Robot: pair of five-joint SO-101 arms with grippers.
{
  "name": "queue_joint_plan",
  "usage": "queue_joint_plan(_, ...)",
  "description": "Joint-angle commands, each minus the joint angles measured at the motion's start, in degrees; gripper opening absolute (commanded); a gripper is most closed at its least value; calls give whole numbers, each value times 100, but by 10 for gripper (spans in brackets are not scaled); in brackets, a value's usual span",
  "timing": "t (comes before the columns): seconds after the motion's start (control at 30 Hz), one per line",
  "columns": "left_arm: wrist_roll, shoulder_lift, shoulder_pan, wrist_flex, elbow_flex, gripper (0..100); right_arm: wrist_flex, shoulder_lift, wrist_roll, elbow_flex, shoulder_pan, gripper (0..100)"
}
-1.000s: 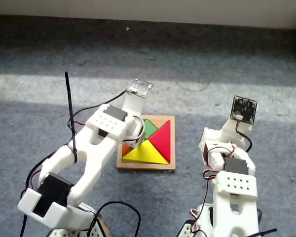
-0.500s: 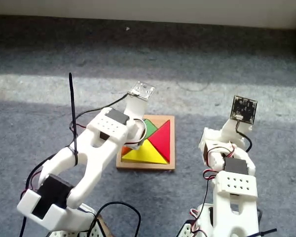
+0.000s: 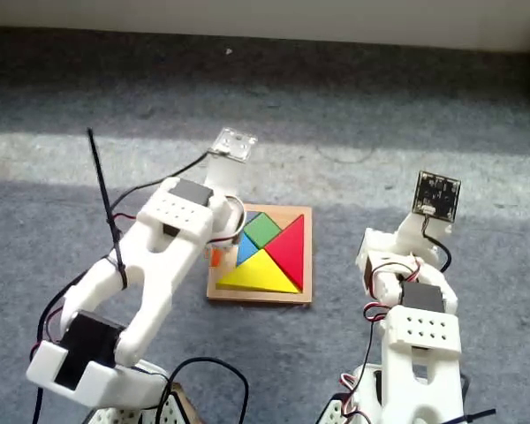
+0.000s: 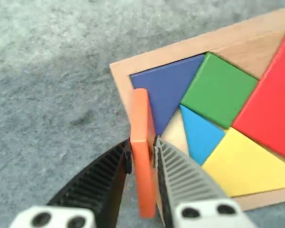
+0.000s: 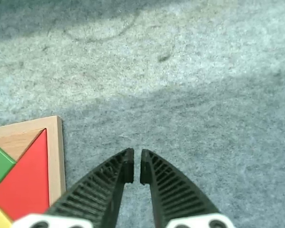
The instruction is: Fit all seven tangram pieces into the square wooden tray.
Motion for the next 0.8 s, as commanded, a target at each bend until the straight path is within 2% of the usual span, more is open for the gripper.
queue_joint_plan(0.0, 53, -163, -189, 53, -259, 91, -154, -127, 79, -22, -31, 39)
queue_joint_plan(0.57, -105, -101, -338, 62, -233, 91, -154, -136, 79, -22, -31, 39)
queue_joint_plan(0.77, -246, -154, -347, 431, -268, 119, -154, -127, 79, -22, -31, 39)
